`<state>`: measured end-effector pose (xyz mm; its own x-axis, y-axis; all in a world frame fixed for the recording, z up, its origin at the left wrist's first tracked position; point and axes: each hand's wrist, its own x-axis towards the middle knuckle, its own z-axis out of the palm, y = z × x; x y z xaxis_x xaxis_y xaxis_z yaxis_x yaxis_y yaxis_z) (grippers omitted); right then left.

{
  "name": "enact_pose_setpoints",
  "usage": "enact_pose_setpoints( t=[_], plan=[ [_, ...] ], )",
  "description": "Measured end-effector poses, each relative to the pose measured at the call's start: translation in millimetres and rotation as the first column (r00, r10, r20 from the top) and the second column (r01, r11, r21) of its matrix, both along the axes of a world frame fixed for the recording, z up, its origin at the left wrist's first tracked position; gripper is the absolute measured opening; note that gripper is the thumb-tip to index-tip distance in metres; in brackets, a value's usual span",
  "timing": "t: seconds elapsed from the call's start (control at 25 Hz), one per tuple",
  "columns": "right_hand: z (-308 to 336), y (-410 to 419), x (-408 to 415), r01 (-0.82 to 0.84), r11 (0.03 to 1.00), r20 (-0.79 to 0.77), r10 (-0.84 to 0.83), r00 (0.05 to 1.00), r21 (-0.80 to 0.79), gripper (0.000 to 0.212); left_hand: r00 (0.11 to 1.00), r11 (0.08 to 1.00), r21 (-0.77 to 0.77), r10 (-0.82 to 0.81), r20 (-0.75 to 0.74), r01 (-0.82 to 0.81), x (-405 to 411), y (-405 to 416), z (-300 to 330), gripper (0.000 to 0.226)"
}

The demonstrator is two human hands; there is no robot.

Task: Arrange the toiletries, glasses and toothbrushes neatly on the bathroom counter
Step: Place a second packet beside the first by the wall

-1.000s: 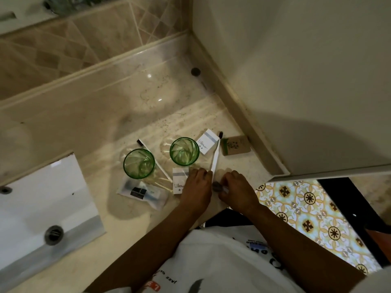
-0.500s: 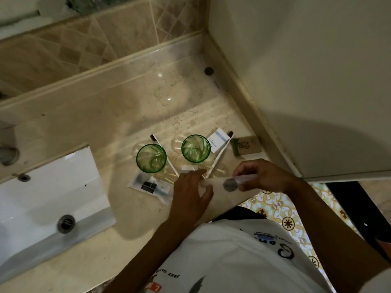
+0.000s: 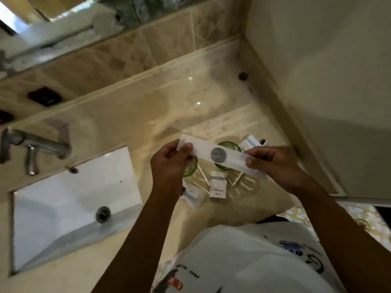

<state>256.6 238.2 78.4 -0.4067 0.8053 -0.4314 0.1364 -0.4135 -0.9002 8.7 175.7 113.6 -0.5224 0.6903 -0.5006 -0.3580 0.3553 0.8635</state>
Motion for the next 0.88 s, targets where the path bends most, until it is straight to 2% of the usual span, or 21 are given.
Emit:
enact_pose_setpoints(
  t=[0.12, 0.32, 0.44, 0.6, 0.72, 0.88],
  plan=[
    [9, 19, -11, -0.068, 0.996, 0.019, 0.068, 0.998, 0.049, 0.019, 0.997, 0.999, 0.040, -0.034, 0.072, 0.032, -6, 32, 3, 0.009],
    [5, 60, -32, 0.088, 0.996, 0.009, -0.088, 0.996, 0.012, 0.012, 0.978, 0.985, 0.038, -0.172, 0.121, 0.168, 18, 86, -11, 0.013],
    [-6, 87, -37, 0.160, 0.987, 0.068, -0.160, 0.985, 0.003, 0.013, 0.972, 0.980, -0.014, -0.195, 0.134, 0.199, 22, 126, -25, 0.020],
    [-20, 113, -34, 0.132, 0.988, 0.130, -0.121, 0.984, -0.075, 0.010, 0.979, 0.971, -0.131, -0.190, 0.077, 0.199, 8, 187, -50, 0.011],
    [-34, 133, -39, 0.208, 0.972, 0.171, -0.188, 0.967, -0.111, 0.004, 0.962, 0.941, -0.203, -0.257, 0.092, 0.271, 12, 226, -68, 0.017],
    [-57, 156, -48, 0.244, 0.957, 0.209, -0.209, 0.955, -0.155, 0.008, 0.932, 0.884, -0.297, -0.358, 0.064, 0.360, 31, 258, -92, 0.008]
  ],
)
